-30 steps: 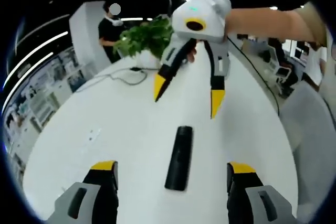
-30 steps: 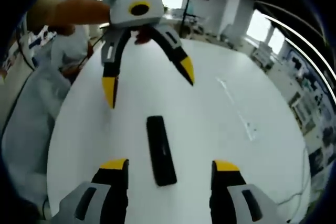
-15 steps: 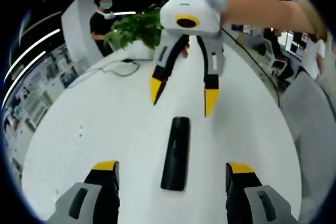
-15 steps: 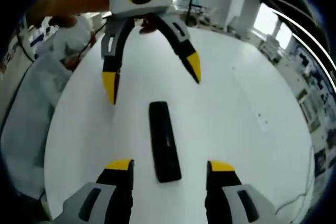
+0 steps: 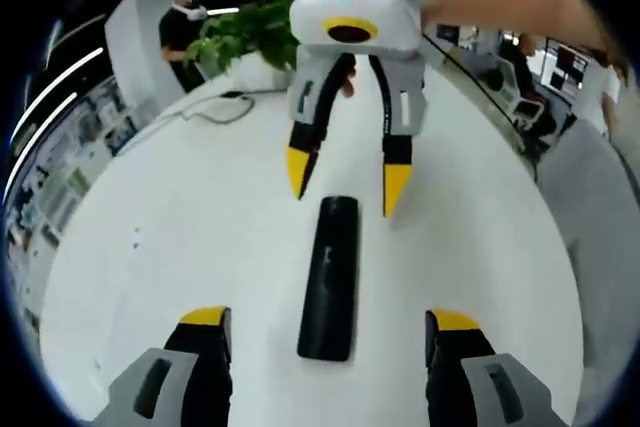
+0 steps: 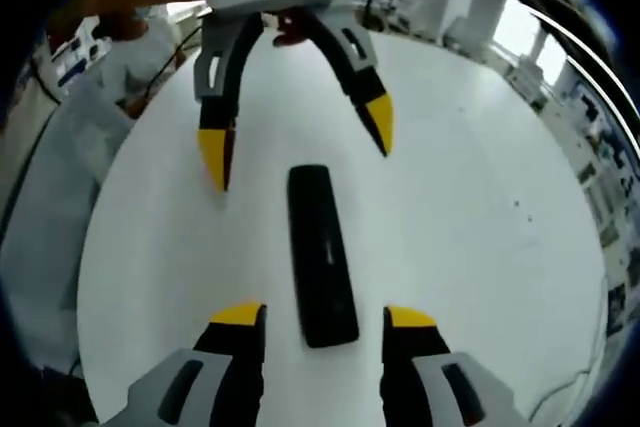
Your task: Press the specified remote control buttons in sequence, fully releasing each button before pressing the next.
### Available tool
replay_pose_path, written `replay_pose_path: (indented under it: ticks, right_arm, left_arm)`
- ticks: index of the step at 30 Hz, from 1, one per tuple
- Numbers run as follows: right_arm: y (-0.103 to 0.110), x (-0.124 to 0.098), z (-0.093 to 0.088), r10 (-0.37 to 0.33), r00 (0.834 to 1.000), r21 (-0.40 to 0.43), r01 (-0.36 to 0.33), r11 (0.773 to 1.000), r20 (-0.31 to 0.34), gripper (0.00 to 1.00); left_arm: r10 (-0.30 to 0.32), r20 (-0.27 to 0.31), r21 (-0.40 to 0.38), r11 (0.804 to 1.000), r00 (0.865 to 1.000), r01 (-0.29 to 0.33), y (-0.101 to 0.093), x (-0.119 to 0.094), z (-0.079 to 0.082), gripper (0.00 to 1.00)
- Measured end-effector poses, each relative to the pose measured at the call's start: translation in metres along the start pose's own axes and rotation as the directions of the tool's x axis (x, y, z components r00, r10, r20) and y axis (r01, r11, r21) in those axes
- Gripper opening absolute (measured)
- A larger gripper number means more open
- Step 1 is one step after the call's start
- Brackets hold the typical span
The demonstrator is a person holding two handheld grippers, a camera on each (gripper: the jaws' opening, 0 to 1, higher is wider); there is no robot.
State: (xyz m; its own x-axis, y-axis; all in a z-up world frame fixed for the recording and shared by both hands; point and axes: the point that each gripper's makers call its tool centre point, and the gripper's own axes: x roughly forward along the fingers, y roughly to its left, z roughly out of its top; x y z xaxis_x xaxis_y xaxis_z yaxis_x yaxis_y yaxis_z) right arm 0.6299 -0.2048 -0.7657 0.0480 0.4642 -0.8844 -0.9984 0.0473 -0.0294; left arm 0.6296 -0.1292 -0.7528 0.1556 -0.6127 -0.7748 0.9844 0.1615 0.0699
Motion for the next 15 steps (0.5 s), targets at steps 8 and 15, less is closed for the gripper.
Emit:
replay_pose_path:
  ticks: [8,15]
  right_arm:
    - [-0.003,0.007,-0.008,0.007,1.0,0.023,-0.007,1.0,-0.014,0.39]
    - [-0.002,0.012,-0.013,0.014,1.0,0.035,-0.013,0.999,-0.027,0.38]
  left_arm:
    - [-0.017,-0.015,-0.012,1.0,1.0,0.016,0.0,0.01,-0.003,0.76]
    - [-0.023,-0.037,-0.01,1.0,0.999,0.023,0.002,0.018,-0.009,0.75]
